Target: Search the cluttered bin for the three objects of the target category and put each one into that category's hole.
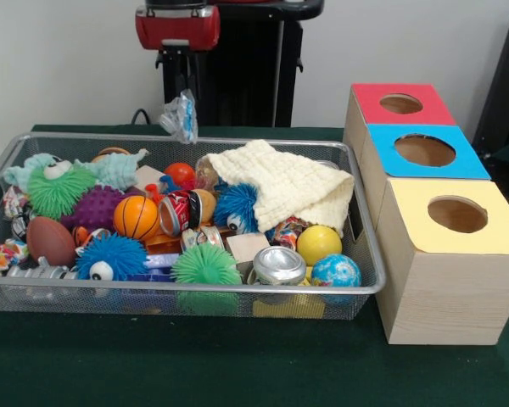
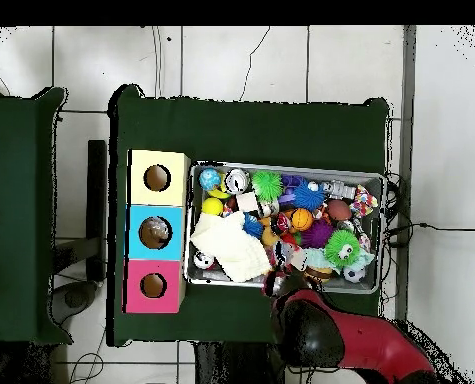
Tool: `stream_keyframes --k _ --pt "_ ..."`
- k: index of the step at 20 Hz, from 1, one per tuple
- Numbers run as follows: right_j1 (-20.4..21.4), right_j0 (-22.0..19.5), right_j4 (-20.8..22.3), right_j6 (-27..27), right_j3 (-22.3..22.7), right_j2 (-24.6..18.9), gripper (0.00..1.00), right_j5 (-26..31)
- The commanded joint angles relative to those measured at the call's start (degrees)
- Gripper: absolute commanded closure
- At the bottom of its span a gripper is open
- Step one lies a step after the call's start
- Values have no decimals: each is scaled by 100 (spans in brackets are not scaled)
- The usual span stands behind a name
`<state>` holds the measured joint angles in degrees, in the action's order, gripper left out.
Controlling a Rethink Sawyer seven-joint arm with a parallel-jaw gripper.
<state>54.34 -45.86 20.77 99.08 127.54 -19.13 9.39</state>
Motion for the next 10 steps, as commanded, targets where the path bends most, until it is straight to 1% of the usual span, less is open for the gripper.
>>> stream_keyframes --k 1,6,10 --pt "186 472 -532 1404 176 284 100 -191" --pt "234 900 -800 1456 171 507 100 -185" --pt "318 1128 -1028 1446 178 619 100 -113"
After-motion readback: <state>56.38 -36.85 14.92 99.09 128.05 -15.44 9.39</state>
